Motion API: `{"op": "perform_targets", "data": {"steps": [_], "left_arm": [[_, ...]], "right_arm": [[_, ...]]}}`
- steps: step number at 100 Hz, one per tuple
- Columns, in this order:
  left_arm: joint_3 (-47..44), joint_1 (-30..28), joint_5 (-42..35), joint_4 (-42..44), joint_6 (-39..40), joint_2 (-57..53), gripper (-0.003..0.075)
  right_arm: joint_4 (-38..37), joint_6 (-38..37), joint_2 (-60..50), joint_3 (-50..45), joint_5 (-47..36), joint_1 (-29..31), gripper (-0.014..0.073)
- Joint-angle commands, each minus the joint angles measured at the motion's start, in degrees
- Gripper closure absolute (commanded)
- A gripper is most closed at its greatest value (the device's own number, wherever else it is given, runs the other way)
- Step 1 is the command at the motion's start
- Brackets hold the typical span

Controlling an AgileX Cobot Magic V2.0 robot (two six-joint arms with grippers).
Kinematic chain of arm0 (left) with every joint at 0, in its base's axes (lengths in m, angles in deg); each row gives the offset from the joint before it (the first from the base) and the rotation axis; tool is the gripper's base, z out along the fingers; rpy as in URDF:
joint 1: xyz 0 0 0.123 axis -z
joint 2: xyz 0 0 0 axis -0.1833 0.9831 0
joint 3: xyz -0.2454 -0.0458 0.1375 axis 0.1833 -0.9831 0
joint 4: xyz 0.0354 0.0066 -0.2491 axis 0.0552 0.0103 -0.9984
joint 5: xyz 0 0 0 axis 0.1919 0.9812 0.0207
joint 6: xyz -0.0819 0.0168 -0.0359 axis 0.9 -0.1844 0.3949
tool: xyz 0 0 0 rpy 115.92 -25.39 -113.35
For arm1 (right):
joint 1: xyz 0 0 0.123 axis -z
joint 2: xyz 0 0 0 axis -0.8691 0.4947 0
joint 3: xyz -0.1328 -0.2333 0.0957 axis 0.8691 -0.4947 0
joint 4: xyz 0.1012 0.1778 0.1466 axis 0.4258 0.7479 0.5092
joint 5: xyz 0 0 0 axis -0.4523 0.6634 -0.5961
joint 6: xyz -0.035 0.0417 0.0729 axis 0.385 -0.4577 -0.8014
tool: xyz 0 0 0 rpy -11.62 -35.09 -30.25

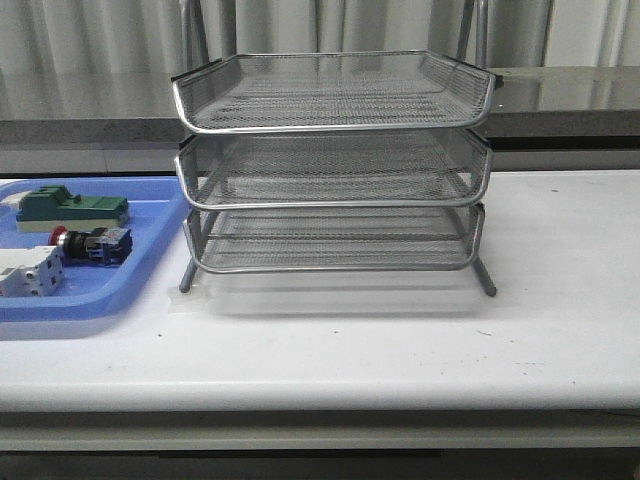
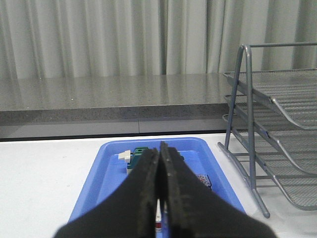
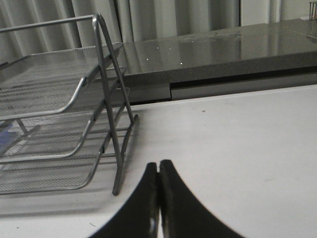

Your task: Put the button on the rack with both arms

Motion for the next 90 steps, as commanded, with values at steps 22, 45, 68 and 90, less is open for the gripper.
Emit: {"op": "perform_targets", "data": {"steps": [22,45,68,90], "left_arm": [[-2.65,-0.1,-4.25,-0.25,0.5,0.5,0.074],[-2.65,-0.1,-4.25,-0.25,0.5,0.5,0.074],[-2.65,-0.1,-4.25,-0.25,0.5,0.5,0.074],[-2.65,-0.1,-4.25,-0.25,0.5,0.5,0.074]], "right_arm": [[1.11,0.08,13.93,16.44,8.06,-0.02,0.0653],[2.79,0.08,31.17,29.98,19.64,-0.02,0.0653],[6.21,0.08,44.4,35.55,23.41,-0.02,0.0653],[17.89,0.08,53.83,35.55,23.89,-0.02,0.0653]]}}
